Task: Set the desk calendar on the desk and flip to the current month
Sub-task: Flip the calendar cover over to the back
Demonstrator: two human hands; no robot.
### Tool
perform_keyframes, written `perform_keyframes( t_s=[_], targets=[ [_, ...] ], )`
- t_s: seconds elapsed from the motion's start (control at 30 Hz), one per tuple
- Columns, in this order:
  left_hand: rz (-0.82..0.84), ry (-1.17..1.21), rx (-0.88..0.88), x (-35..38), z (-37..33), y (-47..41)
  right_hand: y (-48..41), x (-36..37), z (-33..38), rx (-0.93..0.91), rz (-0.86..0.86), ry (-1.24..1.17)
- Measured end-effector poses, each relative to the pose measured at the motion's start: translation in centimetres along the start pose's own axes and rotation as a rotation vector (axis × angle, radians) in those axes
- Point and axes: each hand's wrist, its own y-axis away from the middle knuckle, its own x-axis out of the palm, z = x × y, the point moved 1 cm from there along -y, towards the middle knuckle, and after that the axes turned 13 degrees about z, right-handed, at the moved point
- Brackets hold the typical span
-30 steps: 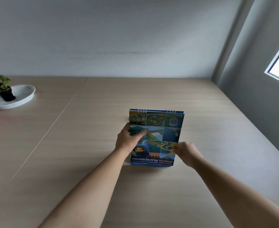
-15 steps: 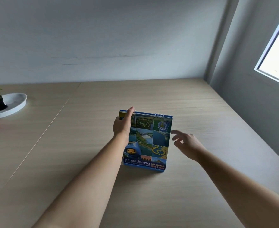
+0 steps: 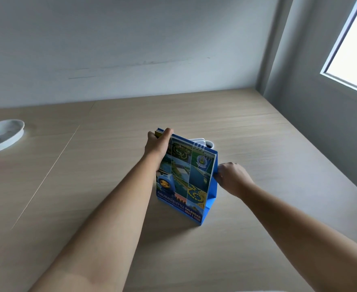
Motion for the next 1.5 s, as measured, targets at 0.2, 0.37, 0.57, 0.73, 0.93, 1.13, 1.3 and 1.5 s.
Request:
perform_keyframes(
  t_s=[0.2,0.37,0.57,0.73,0.93,1.13,1.3,1.5],
  targets=[
    [0.058,-0.028,-0.020,0.0,-0.7,-0.2,0.1,0.9,-0.7,0.147,-0.013,-0.112],
    [0.080,-0.045,-0.027,-0.4,-0.5,-0.2,2.1,3.4,-1.2,0.160,0.358,-0.444],
    [-0.002,-0.046,-0.031,-0.7,-0.4,0.8,1.5,2.1,0.6,0.064,0.092,-0.468],
    [-0.142,0.054,-0.148,-2.5,0.7,1.9,0.0,0.5,1.4,0.180,-0.234,-0.615],
    [0.004,0.131,-0.193,-2.8,0.0,2.5,0.5,1.6,2.6,0.207,-0.269,-0.761],
    [0.089,0.144,-0.181,-2.7,-0.2,2.4,1.1,1.7,2.2,0.164,-0.158,-0.961],
    [0.092,0.160,-0.172,-2.5,-0.1,2.1,1.8,2.3,1.9,0.148,-0.112,-1.146],
    [0.125,0.152,-0.186,-2.2,-0.3,1.9,2.7,1.7,1.9,0.074,0.119,-1.245]
  ],
)
